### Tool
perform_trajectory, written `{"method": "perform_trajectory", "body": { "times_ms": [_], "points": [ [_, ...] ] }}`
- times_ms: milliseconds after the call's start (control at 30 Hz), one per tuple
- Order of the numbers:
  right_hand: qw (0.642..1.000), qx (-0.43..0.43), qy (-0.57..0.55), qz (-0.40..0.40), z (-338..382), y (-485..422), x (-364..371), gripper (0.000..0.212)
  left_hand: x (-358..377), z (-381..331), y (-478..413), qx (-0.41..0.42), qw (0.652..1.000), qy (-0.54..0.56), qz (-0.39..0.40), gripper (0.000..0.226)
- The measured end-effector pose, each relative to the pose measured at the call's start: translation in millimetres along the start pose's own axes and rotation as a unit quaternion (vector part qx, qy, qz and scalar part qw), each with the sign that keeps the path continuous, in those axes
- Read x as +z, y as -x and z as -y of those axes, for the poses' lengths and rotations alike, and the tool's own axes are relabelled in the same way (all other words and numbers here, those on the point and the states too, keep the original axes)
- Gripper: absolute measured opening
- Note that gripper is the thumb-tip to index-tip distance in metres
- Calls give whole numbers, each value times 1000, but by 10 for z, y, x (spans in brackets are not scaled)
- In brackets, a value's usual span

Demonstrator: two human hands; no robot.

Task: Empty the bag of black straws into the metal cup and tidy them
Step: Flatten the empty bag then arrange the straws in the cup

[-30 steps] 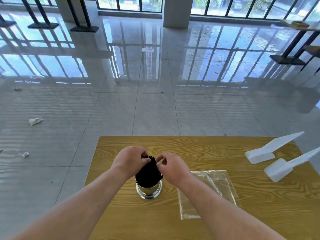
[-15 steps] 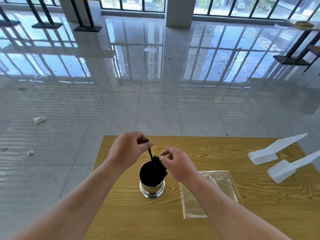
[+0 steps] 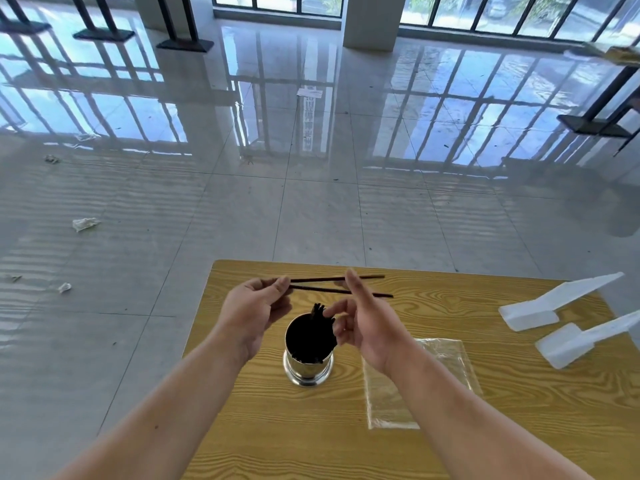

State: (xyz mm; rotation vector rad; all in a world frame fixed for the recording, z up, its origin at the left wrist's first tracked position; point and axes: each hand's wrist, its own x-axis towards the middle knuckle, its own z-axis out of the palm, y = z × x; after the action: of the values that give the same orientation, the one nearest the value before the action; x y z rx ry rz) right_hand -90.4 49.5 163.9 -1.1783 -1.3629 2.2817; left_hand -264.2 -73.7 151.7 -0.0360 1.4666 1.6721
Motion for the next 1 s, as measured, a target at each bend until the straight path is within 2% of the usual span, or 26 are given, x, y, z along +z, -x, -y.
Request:
{"method": "perform_trajectory", "body": {
  "times_ms": [33,100,167,233,300,367,433,500,533,600,667,767,900,1000],
  "points": [
    [999,-3,-48,-14,46,-16,-4,58,-19,89,16,-18,1000,-3,8,33],
    [998,-31,-36,-35,114,-31,-30,33,-73,246,44,-45,999,-9,25,29],
    [993,-81,66,-47,165,-17,-67,33,-125,369,64,-42,996,-58,44,24],
    [971,-142,183,-53,193,0,-105,39,-207,454,72,14,978,-205,38,14],
    [942,-190,272,-55,183,6,-127,42,-320,509,77,80,933,-349,32,14],
    [914,-214,343,-48,118,-5,-97,39,-427,549,96,110,878,-462,65,28],
    [890,-207,405,-18,-16,-40,-8,35,-479,594,131,115,815,-557,113,41],
    [865,-161,474,30,-159,-82,71,25,-464,649,154,129,757,-627,132,53],
    [854,-139,499,47,-215,-92,89,22,-434,677,157,141,739,-646,131,58],
    [849,-125,512,43,-283,-100,63,32,-361,711,149,173,721,-660,119,56],
    [857,-141,496,4,-303,-92,-11,34,-306,724,144,217,700,-672,110,42],
    [863,-164,476,-27,-316,-53,-128,25,-271,715,153,277,674,-676,108,23],
    [875,-180,448,-36,-336,-3,-223,6,-235,581,175,300,663,-676,115,17],
    [880,-184,437,-41,-359,22,-242,4,-173,367,207,288,671,-673,115,16]
  ]
}}
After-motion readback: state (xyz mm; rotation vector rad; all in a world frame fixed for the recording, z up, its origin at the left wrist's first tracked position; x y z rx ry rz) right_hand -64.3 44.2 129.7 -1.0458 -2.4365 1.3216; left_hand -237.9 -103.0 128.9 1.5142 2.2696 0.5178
